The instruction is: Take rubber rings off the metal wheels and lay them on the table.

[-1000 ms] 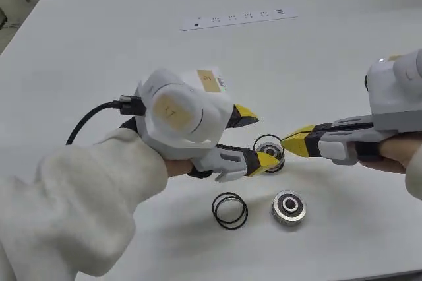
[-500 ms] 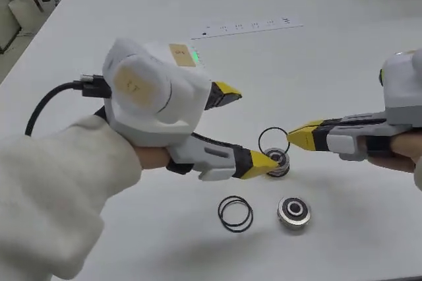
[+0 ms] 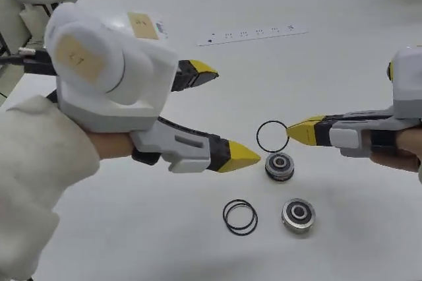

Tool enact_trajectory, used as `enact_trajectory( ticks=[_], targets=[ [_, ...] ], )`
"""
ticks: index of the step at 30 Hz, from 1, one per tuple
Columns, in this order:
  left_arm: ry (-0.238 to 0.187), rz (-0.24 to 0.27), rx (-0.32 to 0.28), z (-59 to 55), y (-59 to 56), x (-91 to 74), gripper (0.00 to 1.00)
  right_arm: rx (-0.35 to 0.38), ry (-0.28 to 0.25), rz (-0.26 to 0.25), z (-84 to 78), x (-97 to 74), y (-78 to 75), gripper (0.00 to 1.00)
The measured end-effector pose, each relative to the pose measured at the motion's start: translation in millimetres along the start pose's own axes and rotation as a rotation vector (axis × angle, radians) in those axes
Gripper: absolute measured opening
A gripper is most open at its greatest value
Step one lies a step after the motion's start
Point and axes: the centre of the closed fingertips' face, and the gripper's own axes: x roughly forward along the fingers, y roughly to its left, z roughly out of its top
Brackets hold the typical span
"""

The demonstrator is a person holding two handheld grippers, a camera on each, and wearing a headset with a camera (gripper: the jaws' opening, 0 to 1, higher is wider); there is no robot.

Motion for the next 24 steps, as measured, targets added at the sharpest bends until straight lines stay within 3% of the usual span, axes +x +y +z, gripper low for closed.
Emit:
enact_trajectory(
  ticks=[10,17,21,24],
  targets=[
    [0.012,0.08,-0.037,-12.5,13.2,-35.9,0.83,-0.001,-0.009,0.027,5.4,1.5,11.9,0.0],
    [0.077,0.097,-0.089,-48.3,4.8,-46.3,0.84,-0.014,0.002,0.039,4.0,4.7,19.0,0.0],
    [0.138,0.117,-0.106,-72.0,2.7,-48.5,0.85,-0.011,0.015,0.041,1.0,7.2,19.9,0.0],
    [0.151,0.112,-0.135,-82.2,-0.3,-48.4,0.85,-0.015,0.027,0.045,-1.4,9.2,21.7,0.0]
  ],
)
